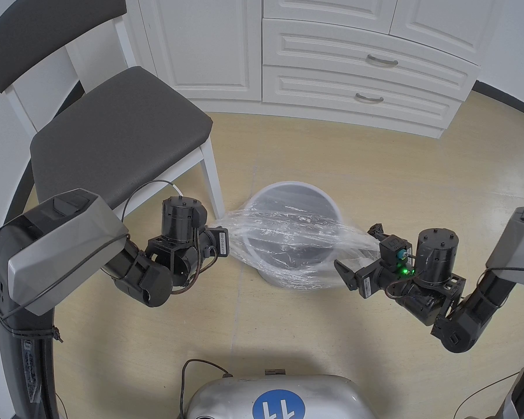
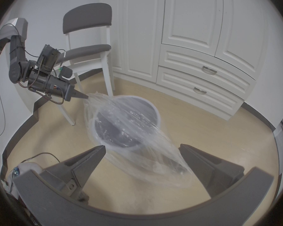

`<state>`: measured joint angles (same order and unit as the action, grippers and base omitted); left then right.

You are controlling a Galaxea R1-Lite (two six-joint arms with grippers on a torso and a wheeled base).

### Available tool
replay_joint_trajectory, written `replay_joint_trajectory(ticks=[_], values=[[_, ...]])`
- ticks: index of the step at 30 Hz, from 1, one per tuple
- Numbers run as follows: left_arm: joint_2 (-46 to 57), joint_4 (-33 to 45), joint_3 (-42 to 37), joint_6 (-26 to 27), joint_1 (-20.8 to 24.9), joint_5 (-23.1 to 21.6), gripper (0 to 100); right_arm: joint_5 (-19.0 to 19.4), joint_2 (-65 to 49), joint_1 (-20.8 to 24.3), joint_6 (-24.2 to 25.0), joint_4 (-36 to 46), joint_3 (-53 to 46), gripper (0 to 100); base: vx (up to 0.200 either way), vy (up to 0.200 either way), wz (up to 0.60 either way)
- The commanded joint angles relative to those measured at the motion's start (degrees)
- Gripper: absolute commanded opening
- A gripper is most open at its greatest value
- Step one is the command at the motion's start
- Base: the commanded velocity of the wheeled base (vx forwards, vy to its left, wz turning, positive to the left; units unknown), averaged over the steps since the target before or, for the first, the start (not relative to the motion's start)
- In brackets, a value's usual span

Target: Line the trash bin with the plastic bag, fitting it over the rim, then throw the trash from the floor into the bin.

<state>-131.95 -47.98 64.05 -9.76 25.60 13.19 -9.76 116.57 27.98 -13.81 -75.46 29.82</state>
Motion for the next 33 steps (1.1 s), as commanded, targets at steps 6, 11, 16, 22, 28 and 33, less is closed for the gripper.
replay_joint_trajectory(ticks=[6,11,16,22,28,33], values=[[3.89,-1.06,-8.59,8.62,-3.28,-8.09,100,-3.33,13.34,4.10,0.10,-8.65,4.90,100,0.000,0.000,0.00],[6.53,-1.06,-10.88,9.68,-3.54,-9.15,100,-4.65,16.15,4.89,0.72,-9.00,8.50,100,0.000,0.000,0.00],[8.29,-1.06,-12.19,9.76,-3.54,-9.32,100,-6.14,15.45,5.07,1.95,-10.76,9.47,100,0.000,0.000,0.00],[9.43,-1.06,-12.63,9.85,-3.63,-9.32,100,-5.35,15.09,4.63,0.54,-9.71,9.47,100,0.000,0.000,0.00],[10.49,-1.06,-14.04,11.43,-3.63,-9.94,100,6.16,12.98,1.29,-14.23,-2.15,15.09,100,0.000,0.000,0.00],[10.93,-1.59,-15.18,12.23,-3.63,-10.03,100,15.04,9.82,0.41,-23.63,10.16,20.28,100,0.000,0.000,0.00]])
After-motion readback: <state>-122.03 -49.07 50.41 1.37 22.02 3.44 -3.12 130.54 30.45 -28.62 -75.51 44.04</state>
